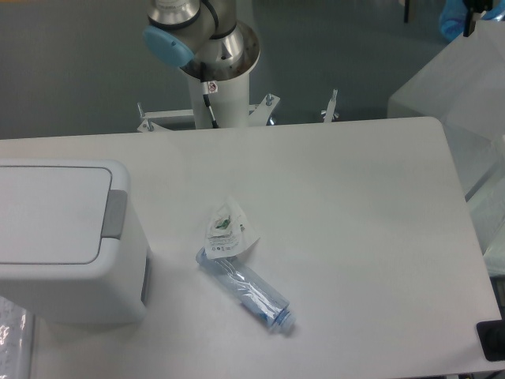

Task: Open the trash can

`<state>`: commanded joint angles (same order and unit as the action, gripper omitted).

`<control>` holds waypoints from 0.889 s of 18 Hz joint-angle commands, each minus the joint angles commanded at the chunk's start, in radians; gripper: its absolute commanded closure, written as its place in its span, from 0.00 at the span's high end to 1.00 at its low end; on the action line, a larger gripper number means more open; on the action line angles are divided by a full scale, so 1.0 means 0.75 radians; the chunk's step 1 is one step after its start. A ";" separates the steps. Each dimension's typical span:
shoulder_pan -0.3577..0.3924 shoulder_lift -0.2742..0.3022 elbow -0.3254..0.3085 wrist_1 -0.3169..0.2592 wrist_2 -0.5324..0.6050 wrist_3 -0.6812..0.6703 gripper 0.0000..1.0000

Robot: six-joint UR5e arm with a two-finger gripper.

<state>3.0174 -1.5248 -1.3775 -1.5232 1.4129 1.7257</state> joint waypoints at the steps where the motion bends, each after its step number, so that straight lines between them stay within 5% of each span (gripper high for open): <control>1: -0.004 -0.002 0.000 0.000 -0.010 -0.002 1.00; 6: -0.022 0.006 -0.004 0.000 -0.016 -0.016 1.00; 16: -0.139 0.043 -0.092 0.000 -0.327 -0.447 1.00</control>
<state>2.9132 -1.4926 -1.4465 -1.5232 1.1675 1.3904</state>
